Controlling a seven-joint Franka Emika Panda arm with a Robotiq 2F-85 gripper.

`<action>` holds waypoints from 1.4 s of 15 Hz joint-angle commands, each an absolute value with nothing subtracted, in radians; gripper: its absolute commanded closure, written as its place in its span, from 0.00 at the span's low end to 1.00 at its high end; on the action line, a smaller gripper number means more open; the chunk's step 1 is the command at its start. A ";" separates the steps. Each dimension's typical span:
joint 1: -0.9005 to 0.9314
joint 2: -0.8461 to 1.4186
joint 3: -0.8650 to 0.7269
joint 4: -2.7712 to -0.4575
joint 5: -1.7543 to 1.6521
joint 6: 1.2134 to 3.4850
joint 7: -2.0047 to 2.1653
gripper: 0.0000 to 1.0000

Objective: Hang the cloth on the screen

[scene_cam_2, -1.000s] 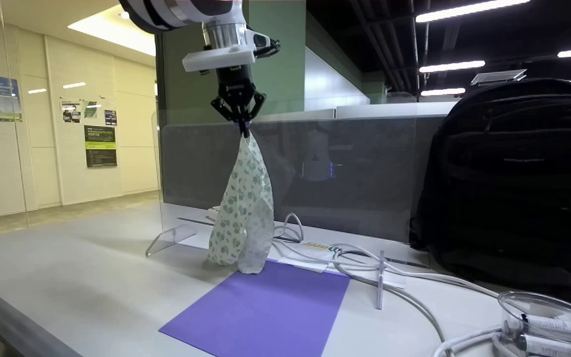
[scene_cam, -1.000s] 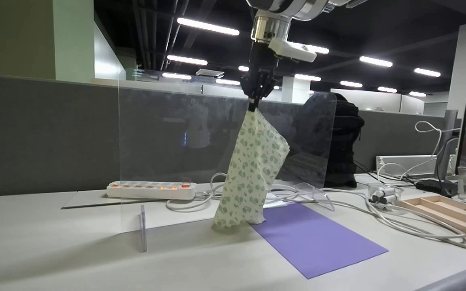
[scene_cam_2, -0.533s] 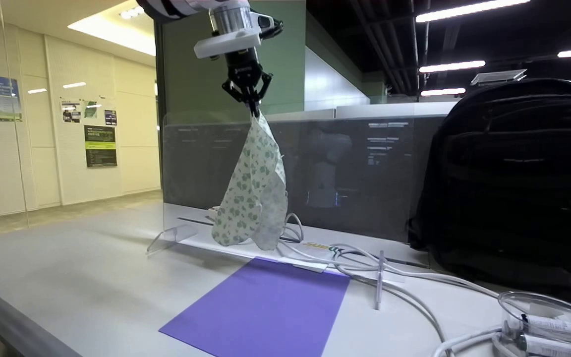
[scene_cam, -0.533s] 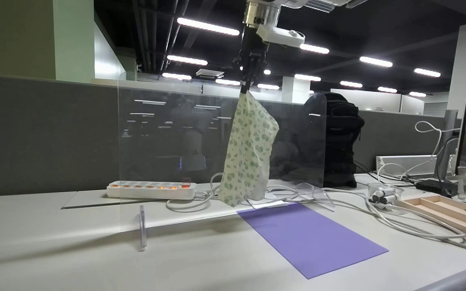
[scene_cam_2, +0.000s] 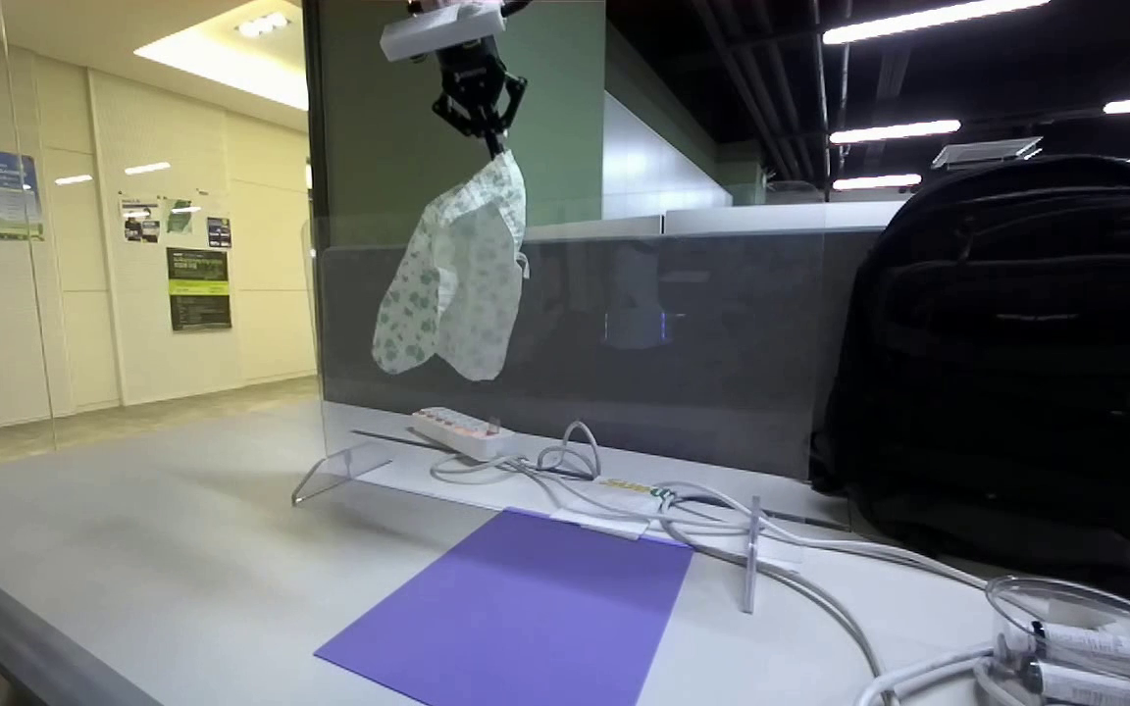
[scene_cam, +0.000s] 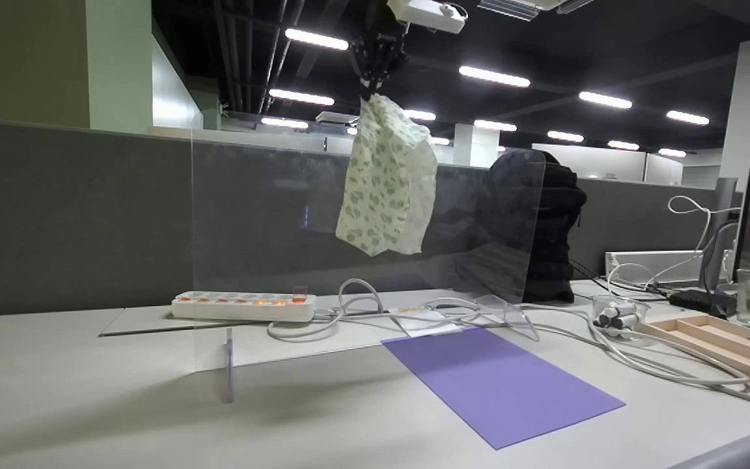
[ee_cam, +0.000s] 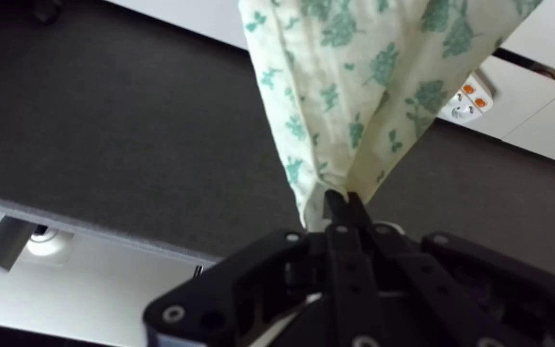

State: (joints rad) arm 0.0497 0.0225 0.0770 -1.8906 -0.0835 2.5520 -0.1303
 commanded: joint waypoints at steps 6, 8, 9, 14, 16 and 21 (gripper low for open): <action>0.055 0.086 0.048 -1.756 -0.294 2.629 0.089 1.00; 0.055 0.115 0.032 -1.737 -0.337 2.632 0.145 1.00; 0.057 0.128 0.025 -1.731 -0.351 2.631 0.164 1.00; 0.073 0.182 -0.003 -1.708 -0.370 2.593 0.214 0.74; 0.077 0.193 -0.008 -1.701 -0.369 2.577 0.224 0.66; 0.081 0.212 -0.022 -1.684 -0.364 2.541 0.229 0.32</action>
